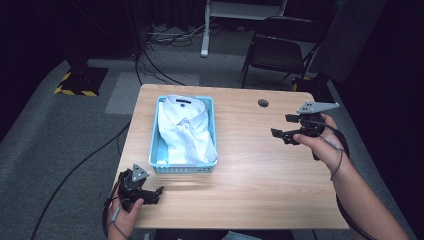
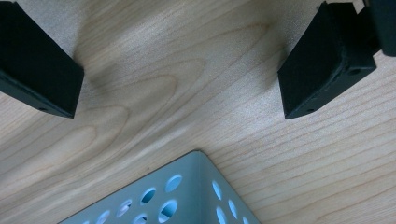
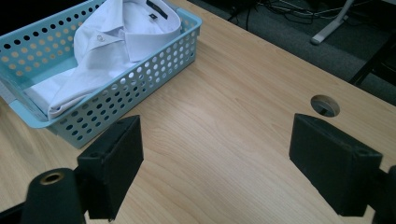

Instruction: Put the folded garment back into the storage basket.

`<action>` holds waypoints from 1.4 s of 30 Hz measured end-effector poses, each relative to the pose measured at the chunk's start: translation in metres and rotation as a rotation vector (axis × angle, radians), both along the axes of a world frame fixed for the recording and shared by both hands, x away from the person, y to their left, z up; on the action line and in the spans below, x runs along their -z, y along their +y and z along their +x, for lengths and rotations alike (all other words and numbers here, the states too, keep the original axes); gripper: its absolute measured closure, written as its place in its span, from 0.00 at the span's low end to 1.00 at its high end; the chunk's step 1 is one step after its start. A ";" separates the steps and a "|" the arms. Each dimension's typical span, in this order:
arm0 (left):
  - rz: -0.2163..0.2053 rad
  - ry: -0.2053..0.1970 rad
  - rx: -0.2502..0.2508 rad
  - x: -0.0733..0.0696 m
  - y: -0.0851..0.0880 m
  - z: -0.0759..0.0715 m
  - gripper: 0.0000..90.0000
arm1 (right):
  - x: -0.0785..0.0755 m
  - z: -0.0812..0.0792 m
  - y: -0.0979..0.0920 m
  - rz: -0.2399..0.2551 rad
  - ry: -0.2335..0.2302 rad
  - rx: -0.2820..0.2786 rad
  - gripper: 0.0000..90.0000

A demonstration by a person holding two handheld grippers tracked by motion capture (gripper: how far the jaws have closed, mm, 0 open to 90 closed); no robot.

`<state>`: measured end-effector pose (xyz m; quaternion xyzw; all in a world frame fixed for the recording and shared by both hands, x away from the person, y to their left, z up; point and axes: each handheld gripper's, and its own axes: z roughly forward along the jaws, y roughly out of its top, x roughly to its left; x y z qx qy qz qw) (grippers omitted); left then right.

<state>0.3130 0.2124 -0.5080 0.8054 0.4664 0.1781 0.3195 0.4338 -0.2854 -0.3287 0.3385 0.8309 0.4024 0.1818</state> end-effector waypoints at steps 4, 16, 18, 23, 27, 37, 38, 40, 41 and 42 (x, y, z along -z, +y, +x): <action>0.000 0.000 0.000 0.000 0.000 0.000 0.00 | 0.003 -0.002 -0.006 -0.004 0.007 0.008 0.20; 0.000 0.000 0.000 0.000 0.000 0.000 0.00 | 0.015 -0.007 -0.025 -0.012 0.021 0.041 0.20; 0.000 0.000 -0.001 0.000 0.000 0.000 0.00 | 0.018 -0.008 -0.027 -0.017 0.026 0.048 0.20; 0.001 0.001 0.000 0.000 0.000 0.000 0.00 | 0.025 -0.011 -0.034 -0.013 0.034 0.059 0.20; 0.000 0.001 0.001 0.000 0.000 0.000 0.00 | 0.030 -0.013 -0.039 -0.007 0.039 0.069 0.19; 0.001 0.000 0.002 0.000 0.000 0.000 0.00 | 0.043 -0.020 -0.055 0.000 0.051 0.098 0.19; 0.001 0.000 0.002 0.000 0.000 0.000 0.00 | 0.045 -0.021 -0.057 0.000 0.053 0.101 0.19; 0.002 0.000 0.002 0.000 0.000 0.000 0.00 | 0.047 -0.022 -0.060 -0.001 0.055 0.106 0.19; 0.002 0.000 0.002 0.000 0.000 0.000 0.00 | 0.048 -0.023 -0.062 -0.001 0.056 0.107 0.19; 0.002 0.000 0.002 0.000 0.000 0.000 0.00 | 0.050 -0.024 -0.064 0.000 0.056 0.110 0.19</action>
